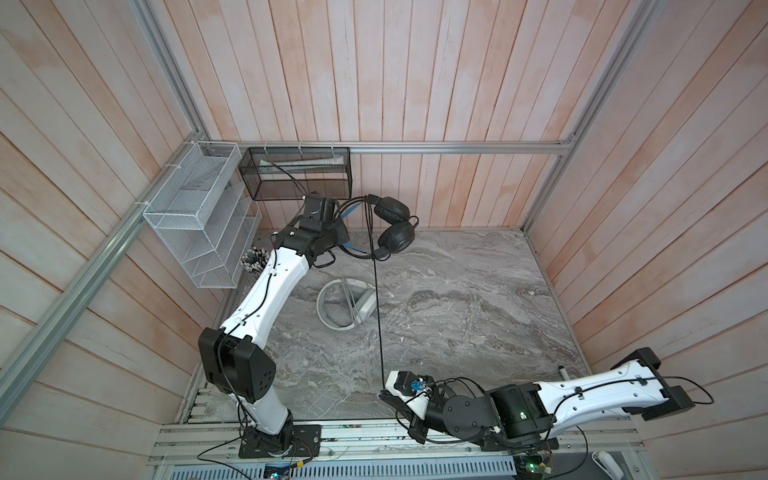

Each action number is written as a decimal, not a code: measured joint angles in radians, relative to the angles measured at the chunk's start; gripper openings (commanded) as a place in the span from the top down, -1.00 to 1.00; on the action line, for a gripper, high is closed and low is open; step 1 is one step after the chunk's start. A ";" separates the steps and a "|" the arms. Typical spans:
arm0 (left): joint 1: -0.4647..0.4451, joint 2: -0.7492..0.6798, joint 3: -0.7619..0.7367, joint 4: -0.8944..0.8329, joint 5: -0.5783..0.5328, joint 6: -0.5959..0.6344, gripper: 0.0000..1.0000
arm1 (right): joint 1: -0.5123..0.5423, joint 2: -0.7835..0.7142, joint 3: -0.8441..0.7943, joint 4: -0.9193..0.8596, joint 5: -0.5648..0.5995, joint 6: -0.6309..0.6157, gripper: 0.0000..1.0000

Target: Wrap the headphones

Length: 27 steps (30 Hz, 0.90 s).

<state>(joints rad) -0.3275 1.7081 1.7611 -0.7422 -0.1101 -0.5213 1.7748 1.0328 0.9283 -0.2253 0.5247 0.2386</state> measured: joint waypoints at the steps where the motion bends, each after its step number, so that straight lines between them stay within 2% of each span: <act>1: -0.003 0.004 -0.014 0.003 -0.004 0.008 1.00 | 0.002 0.000 0.034 -0.034 0.013 -0.012 1.00; 6: -0.058 -0.042 -0.181 0.066 -0.092 0.061 1.00 | 0.009 0.000 0.211 -0.215 0.080 -0.093 1.00; 14: -0.334 -0.290 -0.560 0.282 -0.346 0.315 1.00 | 0.011 -0.005 0.537 -0.478 0.203 -0.239 1.00; 20: -0.518 -0.489 -0.746 0.491 -0.481 0.548 1.00 | 0.011 -0.029 0.651 -0.563 0.272 -0.332 1.00; 27: -0.640 -0.655 -0.886 0.620 -0.555 0.697 1.00 | 0.010 -0.076 0.696 -0.606 0.355 -0.409 1.00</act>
<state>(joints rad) -0.9676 1.0531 0.8749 -0.1226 -0.6655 0.1757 1.7851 0.9569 1.6241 -0.8314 0.8799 -0.1699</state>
